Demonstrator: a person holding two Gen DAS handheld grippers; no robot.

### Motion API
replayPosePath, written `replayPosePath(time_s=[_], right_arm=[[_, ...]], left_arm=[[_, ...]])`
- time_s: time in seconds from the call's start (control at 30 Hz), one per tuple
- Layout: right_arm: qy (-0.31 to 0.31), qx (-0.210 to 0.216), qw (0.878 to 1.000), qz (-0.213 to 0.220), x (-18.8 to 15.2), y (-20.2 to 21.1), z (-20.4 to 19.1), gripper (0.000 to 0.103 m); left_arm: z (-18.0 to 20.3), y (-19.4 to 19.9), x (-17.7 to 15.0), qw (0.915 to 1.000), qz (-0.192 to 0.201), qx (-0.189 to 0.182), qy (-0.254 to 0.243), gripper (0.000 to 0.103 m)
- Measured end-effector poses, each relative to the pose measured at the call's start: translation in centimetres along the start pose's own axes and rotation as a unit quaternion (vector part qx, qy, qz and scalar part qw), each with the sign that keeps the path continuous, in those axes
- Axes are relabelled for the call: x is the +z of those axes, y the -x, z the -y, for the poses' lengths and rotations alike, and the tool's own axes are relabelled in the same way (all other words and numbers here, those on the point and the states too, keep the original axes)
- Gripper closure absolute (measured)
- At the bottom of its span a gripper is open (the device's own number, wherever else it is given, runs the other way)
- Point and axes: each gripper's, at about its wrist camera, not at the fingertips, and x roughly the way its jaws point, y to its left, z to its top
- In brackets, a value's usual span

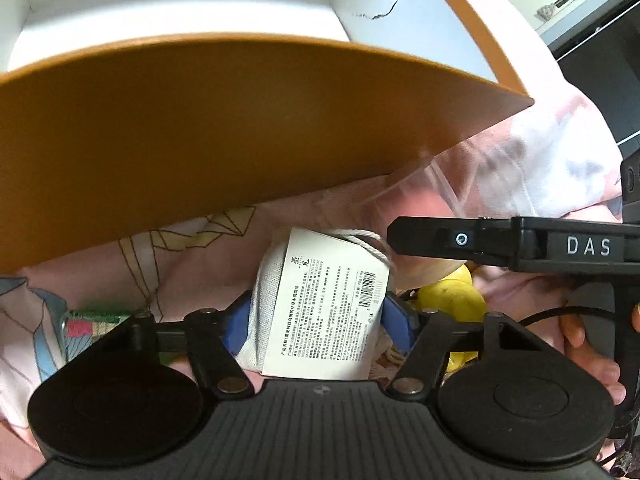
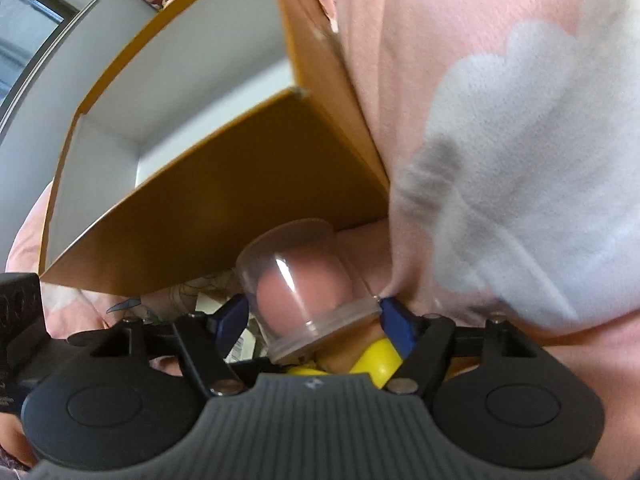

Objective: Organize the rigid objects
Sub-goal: 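Grasp the tagged cloth pouch with the left tool while the right tool grasps the clear sponge cup, then carry the pouch and sponge cup into the box and lower them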

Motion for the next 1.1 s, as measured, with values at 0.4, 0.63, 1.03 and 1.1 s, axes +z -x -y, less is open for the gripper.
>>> replayPosePath(time_s=[0.4, 0.63, 1.03, 1.1], right_arm=[[0.052, -0.016, 0.997, 0.048, -1.6, 3.2, -4.1, 0.032], [0.082, -0.019, 0.995, 0.06, -1.9, 4.8, -6.2, 0.032], [0.135, -0.033, 0.986, 0.092, -2.5, 8.4, -9.0, 0.032], [0.143, -0.035, 0.984, 0.097, -2.3, 8.9, -9.5, 0.032]], left_arm=[[1.2, 4.4, -2.3, 0.9982, 0.052, 0.013, 0.025, 0.028], [0.3, 7.9, -3.3, 0.9957, 0.078, 0.008, 0.048, 0.028], [1.0, 14.8, -3.4, 0.9857, 0.165, 0.007, 0.03, 0.028], [0.9, 15.1, -3.6, 0.9829, 0.182, 0.008, 0.026, 0.028]])
